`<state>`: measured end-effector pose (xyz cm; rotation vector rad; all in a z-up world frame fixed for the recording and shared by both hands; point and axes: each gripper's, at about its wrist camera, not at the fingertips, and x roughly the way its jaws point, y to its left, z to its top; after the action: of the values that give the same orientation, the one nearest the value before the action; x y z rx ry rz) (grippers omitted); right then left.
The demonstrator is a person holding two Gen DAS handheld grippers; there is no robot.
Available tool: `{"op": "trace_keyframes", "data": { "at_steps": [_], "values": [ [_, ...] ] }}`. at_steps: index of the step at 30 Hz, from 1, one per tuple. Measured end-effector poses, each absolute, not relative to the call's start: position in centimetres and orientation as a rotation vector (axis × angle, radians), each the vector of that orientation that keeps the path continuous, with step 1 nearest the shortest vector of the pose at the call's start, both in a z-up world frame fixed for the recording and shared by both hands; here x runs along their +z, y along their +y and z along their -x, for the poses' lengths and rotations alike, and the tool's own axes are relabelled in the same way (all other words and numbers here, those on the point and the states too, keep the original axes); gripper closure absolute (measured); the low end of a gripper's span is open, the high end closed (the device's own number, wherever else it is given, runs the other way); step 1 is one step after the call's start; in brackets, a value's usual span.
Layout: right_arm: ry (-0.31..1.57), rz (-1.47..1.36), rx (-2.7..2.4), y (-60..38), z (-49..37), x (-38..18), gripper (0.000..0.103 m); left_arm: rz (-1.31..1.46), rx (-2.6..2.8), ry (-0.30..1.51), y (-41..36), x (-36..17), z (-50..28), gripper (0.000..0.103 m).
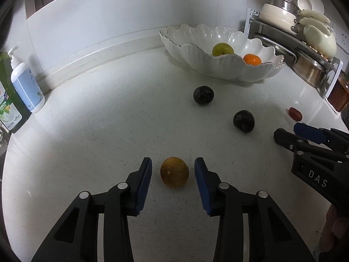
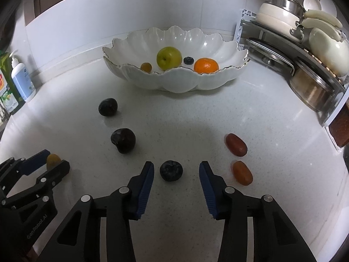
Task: Organize fruits
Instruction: 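Close the left tool on the brown fruit while the right tool grasps the dark plum, then carry the brown fruit in the left tool while the right tool carries the plum to the bowl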
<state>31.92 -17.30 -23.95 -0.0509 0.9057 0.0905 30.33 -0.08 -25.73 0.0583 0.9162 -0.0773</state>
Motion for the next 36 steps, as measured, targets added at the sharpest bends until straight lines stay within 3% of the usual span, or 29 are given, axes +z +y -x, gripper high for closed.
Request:
{"op": "trace_keyframes", "data": {
  "at_steps": [4,7,12,16,36],
  "values": [
    [0.911,0.052,0.095,-17.3,-32.0,-24.1,0.059,-0.054,-0.076,0.928,-0.1,-25.9,-30.5,0.07],
    [0.917,0.055,0.102,-17.3,-32.2,-24.2,0.068,-0.054,-0.076,0.928,-0.1,-26.0,-30.5,0.072],
    [0.921,0.052,0.105,-17.3,-32.5,-24.4,0.07,-0.05,-0.081,0.929,-0.1,-26.0,-30.5,0.076],
    [0.926,0.055,0.12,-17.1,-32.5,-24.6,0.078,-0.048,-0.082,0.929,-0.2,-26.0,-30.5,0.077],
    [0.905,0.049,0.119,-17.3,-32.3,-23.7,0.078,-0.038,-0.086,0.914,-0.3,-25.0,-30.6,0.077]
  ]
}}
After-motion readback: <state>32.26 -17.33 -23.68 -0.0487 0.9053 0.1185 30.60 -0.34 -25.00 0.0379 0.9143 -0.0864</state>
